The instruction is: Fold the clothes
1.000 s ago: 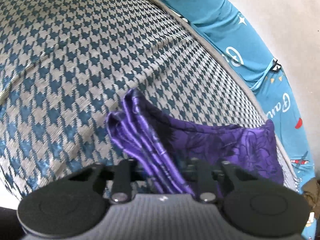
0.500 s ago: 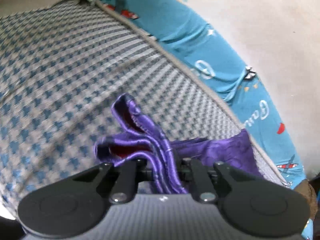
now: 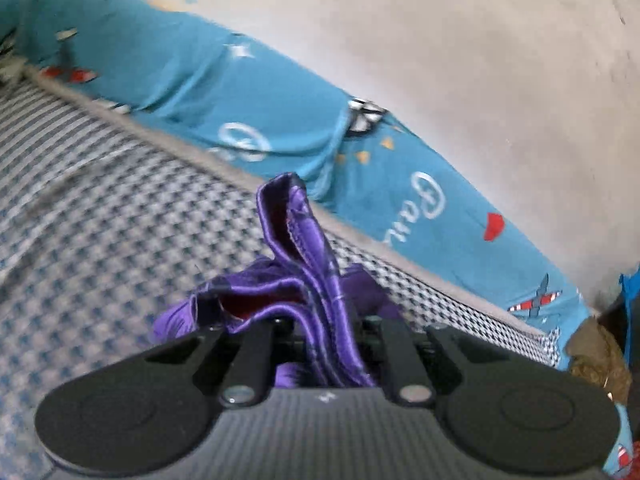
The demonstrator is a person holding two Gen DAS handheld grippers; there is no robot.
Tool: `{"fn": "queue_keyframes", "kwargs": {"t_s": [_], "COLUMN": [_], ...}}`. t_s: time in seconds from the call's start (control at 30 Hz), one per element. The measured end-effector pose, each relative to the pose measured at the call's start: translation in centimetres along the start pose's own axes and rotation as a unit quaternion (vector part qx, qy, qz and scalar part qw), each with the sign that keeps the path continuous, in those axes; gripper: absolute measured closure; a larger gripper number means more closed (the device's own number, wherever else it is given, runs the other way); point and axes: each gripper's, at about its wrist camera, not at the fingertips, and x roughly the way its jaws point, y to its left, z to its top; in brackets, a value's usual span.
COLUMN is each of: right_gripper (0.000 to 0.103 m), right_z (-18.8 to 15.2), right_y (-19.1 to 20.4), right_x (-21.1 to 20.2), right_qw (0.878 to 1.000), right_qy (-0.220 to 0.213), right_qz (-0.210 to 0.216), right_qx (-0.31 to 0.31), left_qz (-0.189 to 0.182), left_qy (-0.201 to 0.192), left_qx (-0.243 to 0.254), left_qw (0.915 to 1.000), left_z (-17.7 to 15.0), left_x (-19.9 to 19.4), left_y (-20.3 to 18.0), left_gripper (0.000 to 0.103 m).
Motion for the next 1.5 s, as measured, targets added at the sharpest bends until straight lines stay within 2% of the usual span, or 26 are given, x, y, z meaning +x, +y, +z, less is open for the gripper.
{"fn": "queue_keyframes", "kwargs": {"t_s": [0.13,0.27,0.5,0.6,0.67,0.73,0.77,0.8,0.83,0.87,0.93,1.0,1.13,1.23,1.5], "right_gripper": [0.092,0.092,0.092,0.090,0.086,0.081,0.080,0.079,0.079,0.078,0.078,0.078,0.078,0.078,0.078], "right_z": [-0.8,-2.0,-4.2,-5.0,-5.6,-6.1,-6.5,-6.7,-6.7,-6.8,-6.8,-6.8,-6.0,-5.3,-4.8], "right_y": [-3.7,-7.3,-10.3,-10.7,-11.2,-11.7,-11.8,-11.9,-12.0,-12.3,-13.6,-15.0,-15.5,-14.8,-13.1], "right_x": [1.7,4.1,7.5,8.5,9.4,10.1,10.0,10.0,10.0,10.0,10.1,9.9,9.0,9.4,10.6], "right_qw": [0.999,0.996,0.988,0.983,0.978,0.972,0.970,0.968,0.966,0.963,0.955,0.951,0.959,0.964,0.968], "right_qy": [0.011,0.049,0.124,0.158,0.186,0.208,0.214,0.217,0.219,0.223,0.233,0.230,0.195,0.184,0.170], "right_qz": [-0.032,-0.048,-0.061,-0.071,-0.077,-0.085,-0.093,-0.108,-0.125,-0.143,-0.159,-0.155,-0.127,-0.091,-0.018], "right_qx": [0.008,0.049,0.071,0.057,0.061,0.067,0.066,0.062,0.056,0.054,0.087,0.140,0.160,0.167,0.185], "left_qz": [-0.003,-0.001,0.004,-0.004,-0.015,-0.030,-0.037,-0.045,-0.052,-0.059,-0.069,-0.077,-0.066,-0.045,-0.006], "left_qy": [0.014,0.035,0.063,0.068,0.068,0.066,0.065,0.064,0.062,0.060,0.049,0.041,0.038,0.040,0.052], "left_qx": [0.021,0.039,0.055,0.063,0.063,0.058,0.056,0.053,0.051,0.049,0.053,0.060,0.073,0.083,0.070], "left_qw": [0.9997,0.9986,0.9965,0.9957,0.9955,0.9957,0.9957,0.9956,0.9954,0.9953,0.9950,0.9944,0.9944,0.9947,0.9962], "left_z": [0.6,0.4,-2.3,-3.0,-3.0,-2.6,-2.4,-2.2,-2.0,-1.8,-1.1,-0.5,-0.2,-0.4,-2.1], "left_x": [3.9,8.2,13.9,14.8,14.8,14.4,14.2,13.9,13.7,13.4,12.3,11.2,9.6,8.4,6.7], "left_y": [-3.6,-6.1,-7.1,-7.2,-7.4,-7.9,-8.1,-8.3,-8.6,-8.8,-9.2,-9.4,-7.9,-6.0,-0.3], "left_gripper": [0.092,0.091,0.084,0.072,0.052,0.040,0.029,0.022,0.010,0.004,0.004,0.004,0.004,0.004,0.004]}}
